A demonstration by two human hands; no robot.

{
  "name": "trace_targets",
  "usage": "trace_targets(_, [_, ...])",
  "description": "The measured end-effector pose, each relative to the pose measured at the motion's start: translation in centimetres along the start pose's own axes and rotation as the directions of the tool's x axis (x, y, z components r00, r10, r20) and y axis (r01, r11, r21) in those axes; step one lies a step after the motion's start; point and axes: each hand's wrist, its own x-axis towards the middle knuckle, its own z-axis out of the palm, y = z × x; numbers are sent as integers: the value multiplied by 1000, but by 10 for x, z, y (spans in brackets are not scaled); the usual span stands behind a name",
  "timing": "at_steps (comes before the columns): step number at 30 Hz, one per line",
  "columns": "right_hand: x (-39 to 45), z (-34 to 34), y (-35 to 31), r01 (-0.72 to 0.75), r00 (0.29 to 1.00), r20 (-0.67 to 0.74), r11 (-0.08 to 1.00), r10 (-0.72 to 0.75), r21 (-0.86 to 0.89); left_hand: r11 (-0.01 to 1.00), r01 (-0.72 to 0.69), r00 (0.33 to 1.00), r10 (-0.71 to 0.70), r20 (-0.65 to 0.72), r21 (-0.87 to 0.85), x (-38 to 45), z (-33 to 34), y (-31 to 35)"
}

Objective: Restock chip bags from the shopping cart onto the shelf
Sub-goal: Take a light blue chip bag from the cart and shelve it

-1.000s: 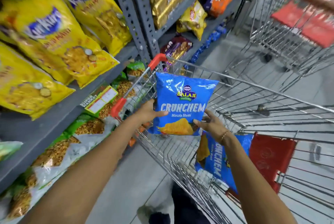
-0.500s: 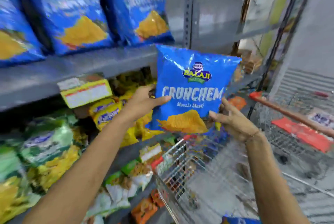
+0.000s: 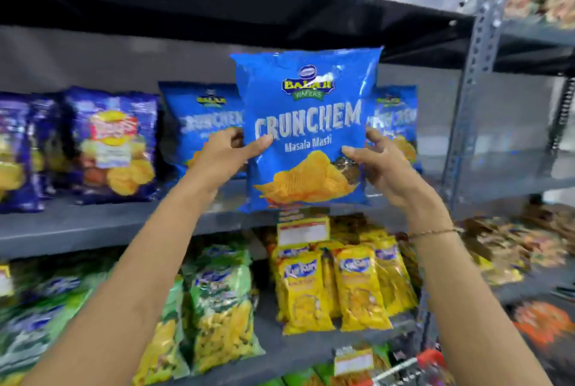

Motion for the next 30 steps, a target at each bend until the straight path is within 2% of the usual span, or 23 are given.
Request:
trace_targets(5, [58, 65, 24, -90, 993, 79, 995, 86, 46, 1000, 7, 989, -3, -151, 25, 17, -60, -9])
trace_targets(9, [88, 86, 51, -144, 985, 113, 986, 134, 81, 993, 90, 972, -70, -225, 79, 35, -80, -30])
trace_targets(13, [102, 93, 65, -181, 979, 107, 979, 171, 95, 987, 143, 963, -121, -242, 77, 50, -85, -45])
trace_targets(16, [110, 95, 72, -203, 978, 58, 976, 198, 83, 985, 144, 951, -113, -286, 90, 57, -84, -52])
trace_targets(21, [123, 94, 81, -229, 972, 73, 969, 222, 94, 985, 144, 943, -109, -315, 92, 62, -82, -58])
trace_targets(30, [114, 94, 87, -217, 975, 61, 976, 214, 36, 958, 145, 922, -40, -385, 246, 50, -72, -62])
